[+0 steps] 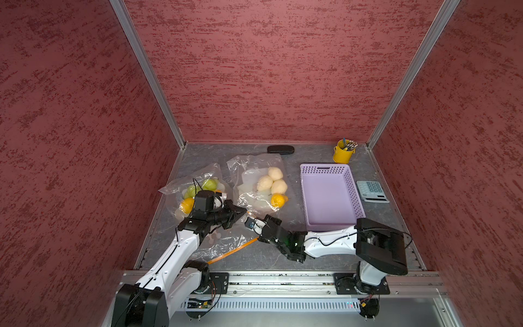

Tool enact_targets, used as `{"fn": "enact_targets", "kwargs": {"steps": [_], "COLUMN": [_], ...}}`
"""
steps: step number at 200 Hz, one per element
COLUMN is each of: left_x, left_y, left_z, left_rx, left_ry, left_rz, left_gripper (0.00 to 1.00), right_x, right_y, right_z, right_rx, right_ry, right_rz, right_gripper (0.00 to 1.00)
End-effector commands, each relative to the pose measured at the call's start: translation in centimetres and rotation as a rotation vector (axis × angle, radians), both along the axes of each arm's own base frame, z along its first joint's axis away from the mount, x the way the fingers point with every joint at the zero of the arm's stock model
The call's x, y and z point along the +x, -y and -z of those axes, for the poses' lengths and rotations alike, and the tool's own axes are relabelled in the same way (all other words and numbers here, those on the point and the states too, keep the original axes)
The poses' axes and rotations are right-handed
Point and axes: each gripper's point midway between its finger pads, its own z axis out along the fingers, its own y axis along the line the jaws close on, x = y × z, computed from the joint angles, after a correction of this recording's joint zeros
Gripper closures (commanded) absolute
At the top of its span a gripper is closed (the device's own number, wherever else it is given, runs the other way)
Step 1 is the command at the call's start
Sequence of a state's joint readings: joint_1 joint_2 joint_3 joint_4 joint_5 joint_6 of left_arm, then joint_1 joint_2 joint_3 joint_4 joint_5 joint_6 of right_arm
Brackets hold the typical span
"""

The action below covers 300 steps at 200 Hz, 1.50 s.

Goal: Open the zip-top bag and take out the pear
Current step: Unzip the zipper on the zipper food storage bag.

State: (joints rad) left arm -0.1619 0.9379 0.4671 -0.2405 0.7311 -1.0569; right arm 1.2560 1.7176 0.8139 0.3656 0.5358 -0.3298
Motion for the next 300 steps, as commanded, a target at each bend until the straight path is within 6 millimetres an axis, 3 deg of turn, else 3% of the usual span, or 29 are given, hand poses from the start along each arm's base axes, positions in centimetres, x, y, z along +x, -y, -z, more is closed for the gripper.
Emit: {"fn": "enact_targets", "kwargs": {"steps": [1, 18, 22, 36, 42, 50, 66, 96, 115, 160, 300], "left_x": [-0.4, -0.7, -0.8, -1.0, -1.0, -1.0, -1.0, -1.2, -1.4, -1.8, -2.2], "left_y": [0.2, 0.3, 0.3, 0.4, 0.4, 0.5, 0.6, 0.6, 0.6, 0.6, 0.8], "left_z": [-0.5, -0.8, -0.9, -1.3, -1.5, -1.7, -2.1, -2.7, -2.8, -2.7, -3.0], "left_rx": [0.005, 0.001, 0.001, -0.003, -0.004, -0.007, -0.01, -0.003, -0.003, -0.008, -0.006], "left_ry": [0.038, 0.056, 0.062, 0.084, 0.093, 0.102, 0.113, 0.136, 0.145, 0.152, 0.174], "left_rz": [0.042, 0.056, 0.057, 0.069, 0.071, 0.074, 0.084, 0.086, 0.08, 0.074, 0.081], "left_gripper": [1.0, 1.0, 1.0, 1.0, 1.0, 1.0, 1.0, 1.0, 1.0, 1.0, 1.0], "right_x": [-0.1, -0.3, -0.4, -1.2, -1.8, -2.6, -4.0, -3.4, -3.0, -1.7, 1.4], "right_y": [0.2, 0.2, 0.1, -0.2, -0.3, -0.5, -0.8, -1.2, -2.4, -2.8, -2.6], "right_z": [0.4, -0.4, -0.9, -2.0, -2.4, -2.9, -3.9, -5.3, -6.2, -4.6, -5.4], "right_rx": [-0.007, 0.019, 0.034, 0.078, 0.089, 0.087, 0.063, 0.019, 0.021, -0.003, 0.042], "right_ry": [0.011, 0.002, -0.006, -0.067, -0.106, -0.149, -0.186, -0.147, -0.129, -0.161, -0.166], "right_rz": [0.011, 0.005, -0.002, -0.047, -0.076, -0.125, -0.21, -0.203, -0.212, -0.166, -0.071], "right_gripper": [1.0, 0.99, 0.93, 0.51, 0.38, 0.3, 0.25, 0.28, 0.39, 0.59, 0.66]}}
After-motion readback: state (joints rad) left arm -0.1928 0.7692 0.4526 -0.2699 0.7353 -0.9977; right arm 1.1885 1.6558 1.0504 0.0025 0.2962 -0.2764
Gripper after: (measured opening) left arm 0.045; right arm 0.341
